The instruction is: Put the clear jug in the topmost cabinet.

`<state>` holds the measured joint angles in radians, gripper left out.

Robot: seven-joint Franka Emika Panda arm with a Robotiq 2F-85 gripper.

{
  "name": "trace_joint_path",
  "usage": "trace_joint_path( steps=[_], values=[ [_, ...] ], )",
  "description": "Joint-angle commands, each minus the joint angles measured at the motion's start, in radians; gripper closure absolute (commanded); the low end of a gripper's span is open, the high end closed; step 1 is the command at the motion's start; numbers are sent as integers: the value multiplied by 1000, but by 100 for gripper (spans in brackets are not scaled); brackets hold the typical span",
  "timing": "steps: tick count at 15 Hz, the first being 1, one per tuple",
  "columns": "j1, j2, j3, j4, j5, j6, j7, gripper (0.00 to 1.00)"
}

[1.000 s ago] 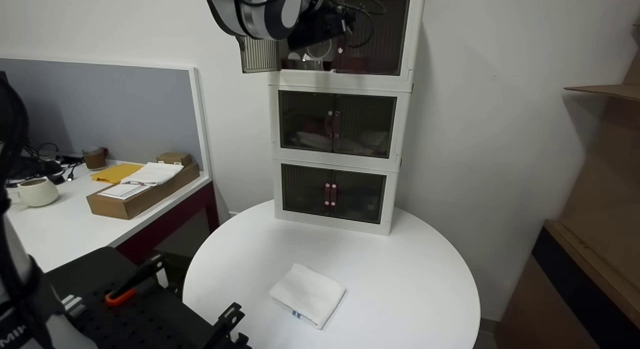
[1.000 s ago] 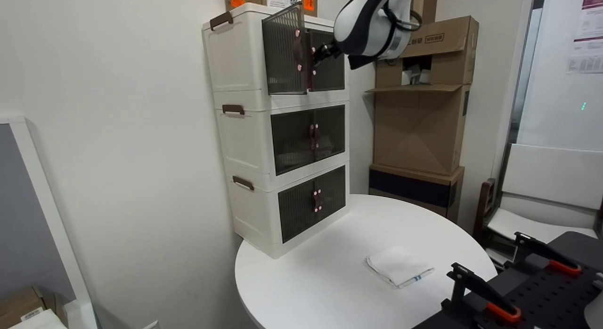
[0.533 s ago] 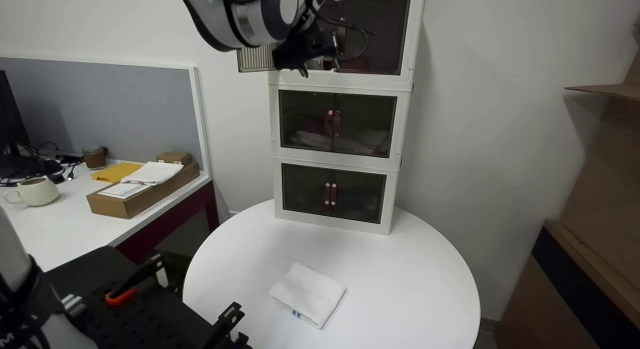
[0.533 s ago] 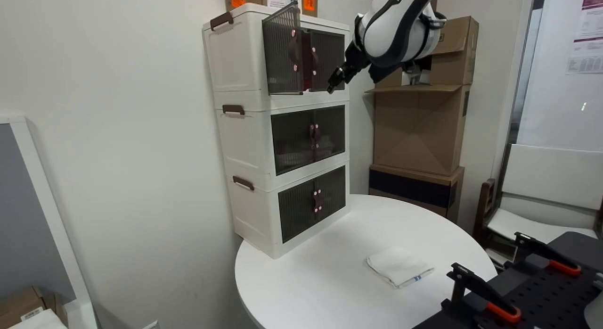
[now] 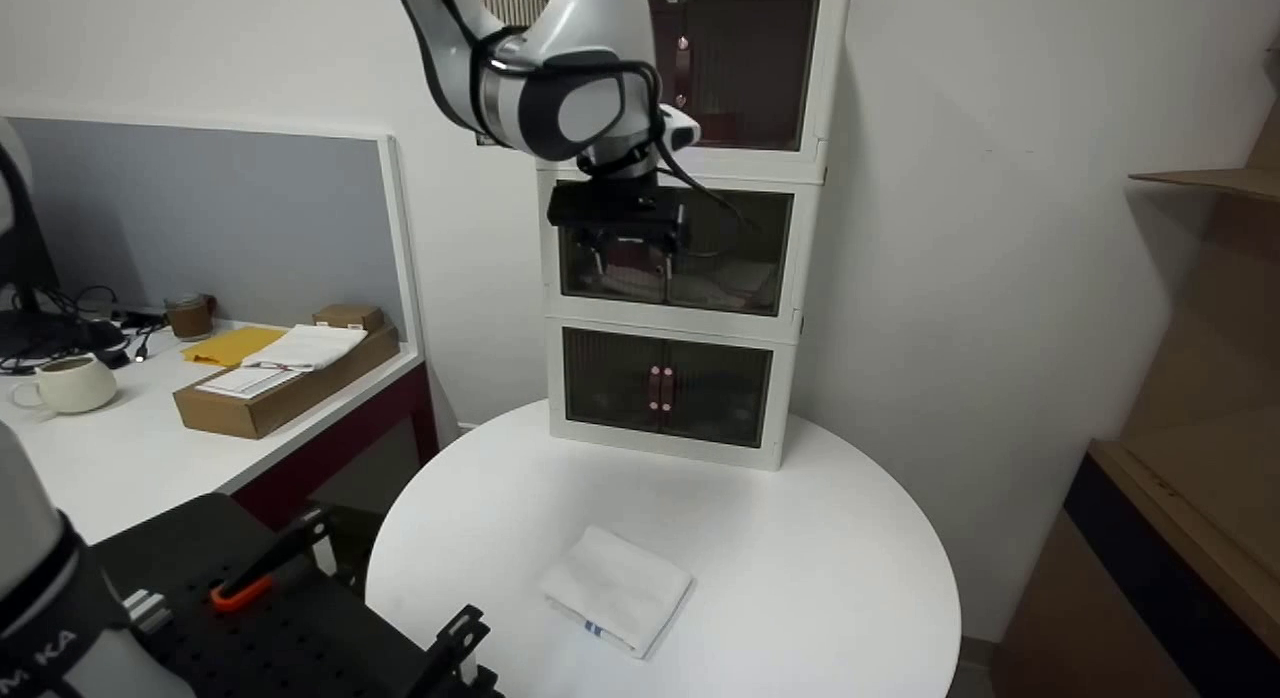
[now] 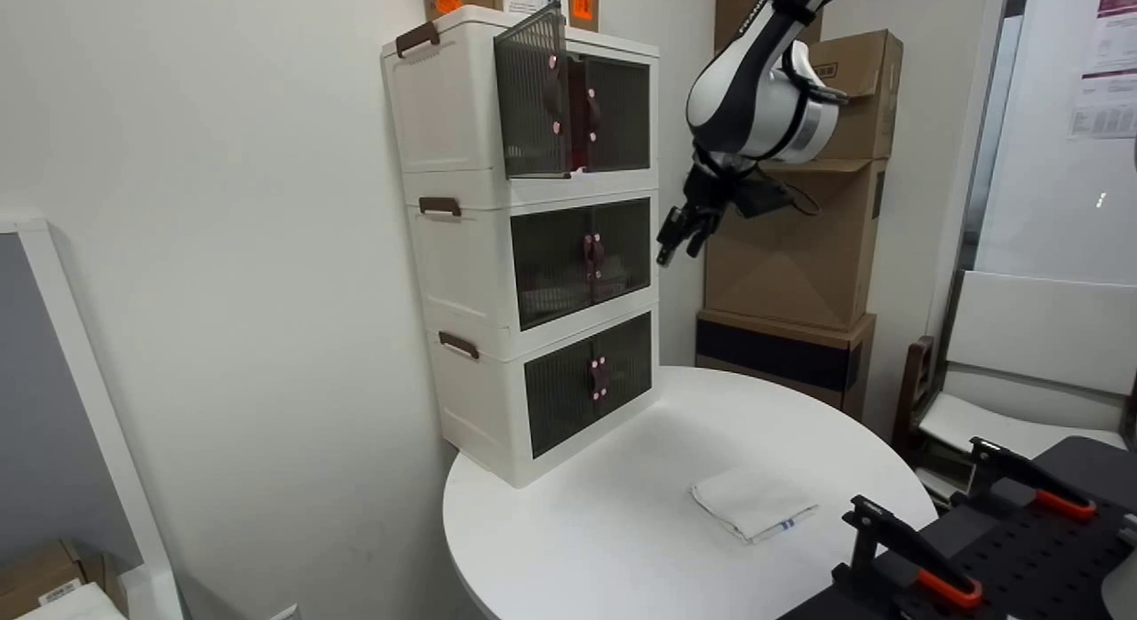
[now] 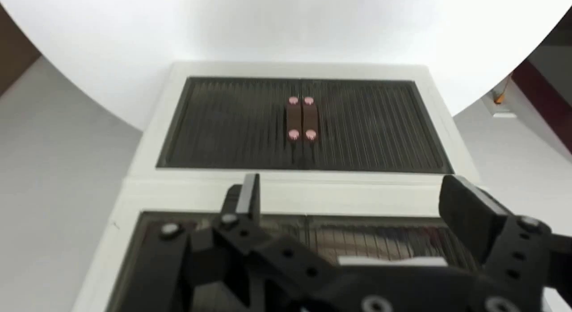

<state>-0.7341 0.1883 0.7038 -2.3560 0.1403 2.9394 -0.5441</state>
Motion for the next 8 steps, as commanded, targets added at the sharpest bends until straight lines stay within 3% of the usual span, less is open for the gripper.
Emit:
trace_joint_path(
  steps=[1, 2, 3, 4, 8],
  values=[
    [-158, -83, -10, -11, 80, -271, -123, 0],
    [-188, -114, -44, -20, 48, -344, -128, 0],
    [-81, -167, -213, -35, 36, -393, -157, 0],
    [-89, -196, -268, -44, -12, -445, -174, 0],
    [89, -304, -579, -63, -262, -575, -192, 0]
  ],
)
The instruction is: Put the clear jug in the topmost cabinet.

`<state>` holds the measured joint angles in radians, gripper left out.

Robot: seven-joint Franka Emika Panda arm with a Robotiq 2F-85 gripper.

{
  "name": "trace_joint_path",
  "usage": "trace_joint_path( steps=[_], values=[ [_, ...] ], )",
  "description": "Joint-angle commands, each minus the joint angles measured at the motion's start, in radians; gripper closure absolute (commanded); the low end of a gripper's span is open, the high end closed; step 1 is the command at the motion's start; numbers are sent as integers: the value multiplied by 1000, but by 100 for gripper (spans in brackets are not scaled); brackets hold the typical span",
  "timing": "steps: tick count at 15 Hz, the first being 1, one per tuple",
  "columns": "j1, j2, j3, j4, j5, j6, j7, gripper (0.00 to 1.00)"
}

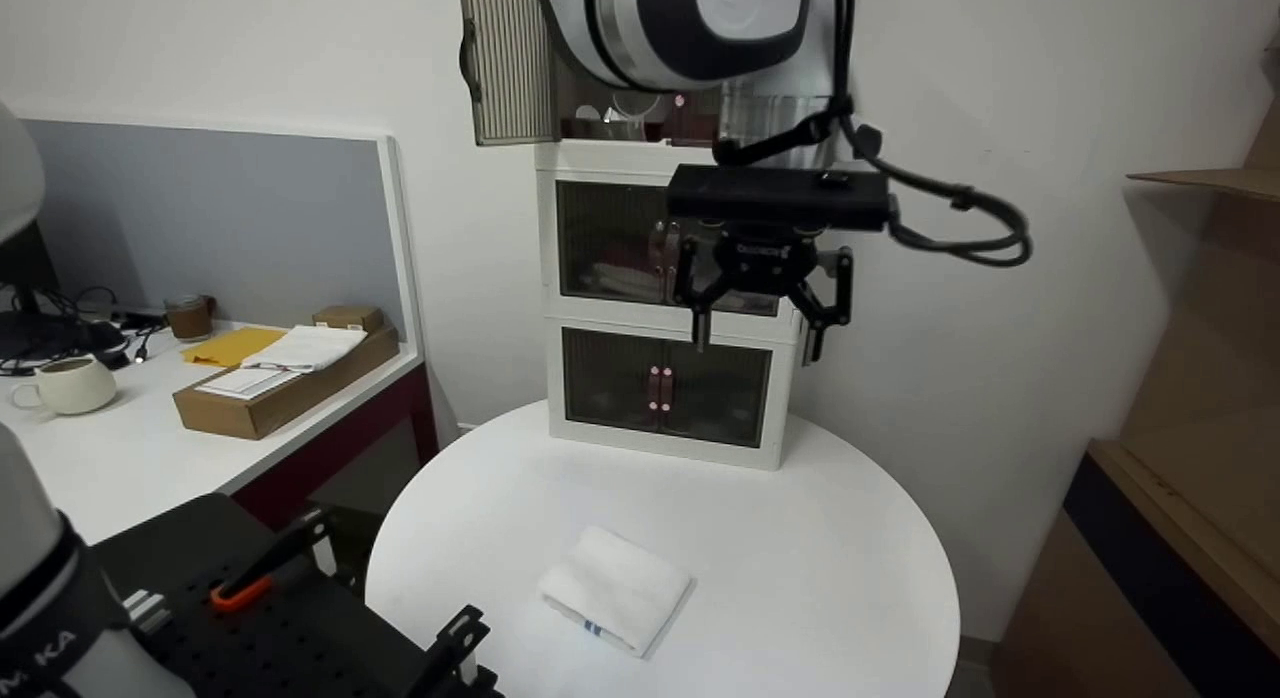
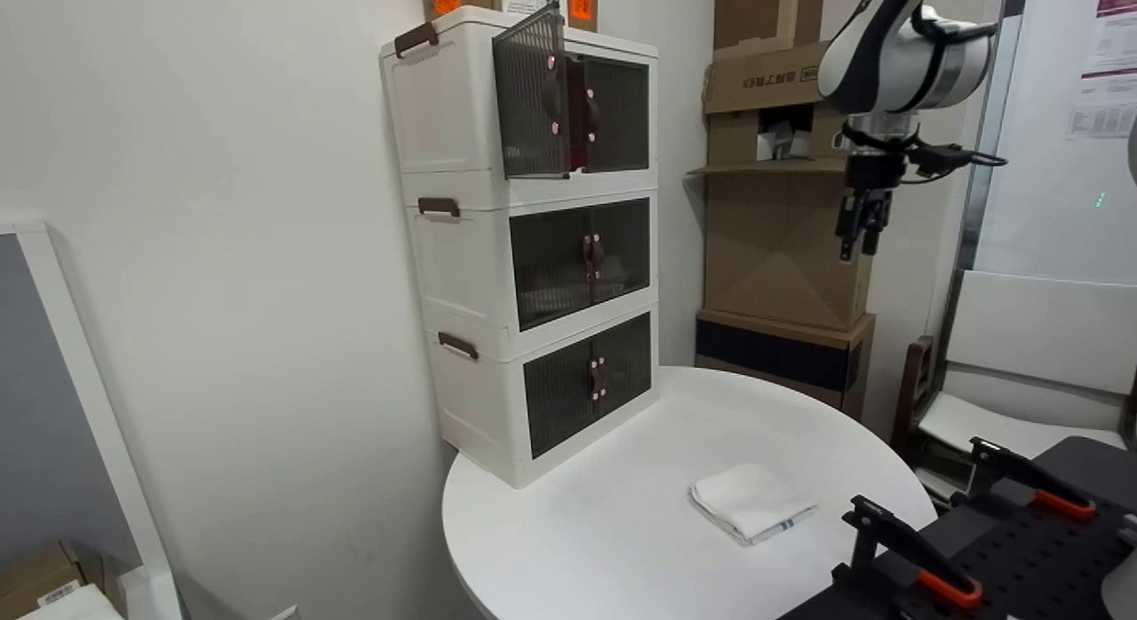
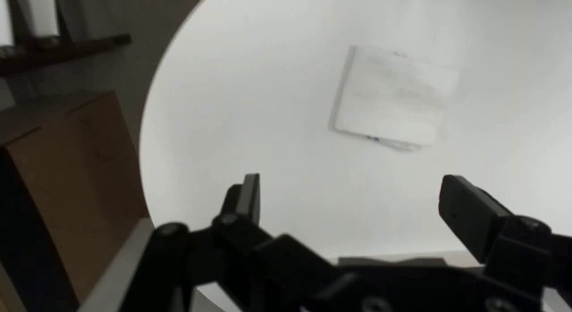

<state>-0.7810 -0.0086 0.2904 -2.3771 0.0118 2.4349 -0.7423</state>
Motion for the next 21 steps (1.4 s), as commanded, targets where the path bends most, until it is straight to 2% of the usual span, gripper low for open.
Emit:
trace_joint_path(
  steps=[1, 3, 6, 9, 13, 21],
  values=[
    [182, -135, -218, -46, -151, -87, -7, 0],
    [274, -171, -307, -52, -159, -105, -28, 0],
    [409, -218, -405, -54, -110, -117, -41, 0],
    [482, -241, -472, -37, -55, -118, 4, 0],
    [522, -223, -510, -32, -85, -98, 8, 0],
    [526, -218, -513, -32, -85, -98, 7, 0]
  ],
)
